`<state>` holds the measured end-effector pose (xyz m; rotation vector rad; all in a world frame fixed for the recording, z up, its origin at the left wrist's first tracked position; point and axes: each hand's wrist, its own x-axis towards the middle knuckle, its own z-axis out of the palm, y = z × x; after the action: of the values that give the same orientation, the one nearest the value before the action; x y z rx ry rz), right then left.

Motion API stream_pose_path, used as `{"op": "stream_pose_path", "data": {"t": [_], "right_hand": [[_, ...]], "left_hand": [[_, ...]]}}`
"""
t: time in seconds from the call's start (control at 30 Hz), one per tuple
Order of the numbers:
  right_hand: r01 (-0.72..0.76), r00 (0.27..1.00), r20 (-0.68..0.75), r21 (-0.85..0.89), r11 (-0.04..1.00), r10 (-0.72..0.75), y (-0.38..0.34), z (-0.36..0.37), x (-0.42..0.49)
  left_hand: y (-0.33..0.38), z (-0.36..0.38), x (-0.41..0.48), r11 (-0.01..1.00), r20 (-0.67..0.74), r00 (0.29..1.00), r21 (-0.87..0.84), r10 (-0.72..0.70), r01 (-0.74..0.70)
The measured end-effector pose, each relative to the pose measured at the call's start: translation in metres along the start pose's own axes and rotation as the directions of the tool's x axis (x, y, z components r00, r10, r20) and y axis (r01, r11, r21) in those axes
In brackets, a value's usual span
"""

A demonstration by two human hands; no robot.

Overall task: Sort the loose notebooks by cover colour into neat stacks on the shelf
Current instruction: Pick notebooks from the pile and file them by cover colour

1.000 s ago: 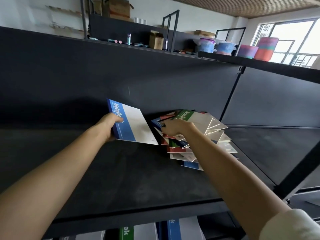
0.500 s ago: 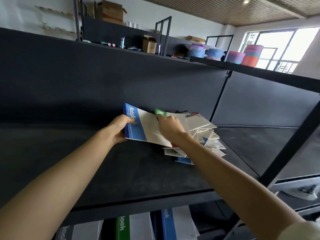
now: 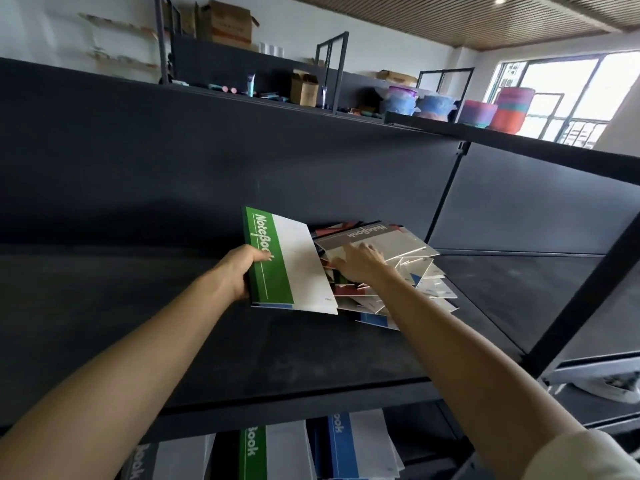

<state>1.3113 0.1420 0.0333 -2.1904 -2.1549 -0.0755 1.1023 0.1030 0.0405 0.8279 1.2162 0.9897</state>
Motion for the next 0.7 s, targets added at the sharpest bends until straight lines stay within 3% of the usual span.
{"op": "stream_pose_path", "data": {"t": [0.07, 0.13, 0.27, 0.4, 0.6, 0.7], "right_hand": [[0.007, 0.999, 0.047, -0.164, 0.986, 0.0, 0.003, 0.005, 0.001], [0.086, 0.996, 0.056, -0.21, 0.974, -0.076, 0.0, 0.0, 0.0], [0.067, 0.996, 0.058, -0.084, 0.994, -0.062, -0.007, -0.02, 0.002], [0.093, 0.993, -0.065, -0.025, 0.995, -0.095, -0.015, -0.025, -0.005], [0.251, 0.96, -0.107, -0.072, 0.965, -0.258, -0.02, -0.032, -0.002], [0.376, 0.921, -0.142, 0.072, 0.924, -0.364, -0.026, -0.034, -0.012]], "left_hand": [[0.001, -0.004, 0.001, 1.0, -0.019, 1.0, -0.01, 0.005, -0.005], [0.001, -0.007, 0.001, 1.0, -0.033, 0.999, -0.026, 0.006, -0.007], [0.002, -0.015, -0.005, 0.998, -0.045, 0.999, -0.06, 0.011, -0.013], [0.0, -0.019, -0.008, 0.998, -0.056, 0.998, -0.066, 0.013, -0.017], [0.004, -0.013, -0.001, 0.999, -0.012, 1.0, -0.041, 0.007, -0.007], [0.005, -0.004, 0.006, 0.99, 0.094, 0.995, -0.137, 0.04, -0.027]]}}
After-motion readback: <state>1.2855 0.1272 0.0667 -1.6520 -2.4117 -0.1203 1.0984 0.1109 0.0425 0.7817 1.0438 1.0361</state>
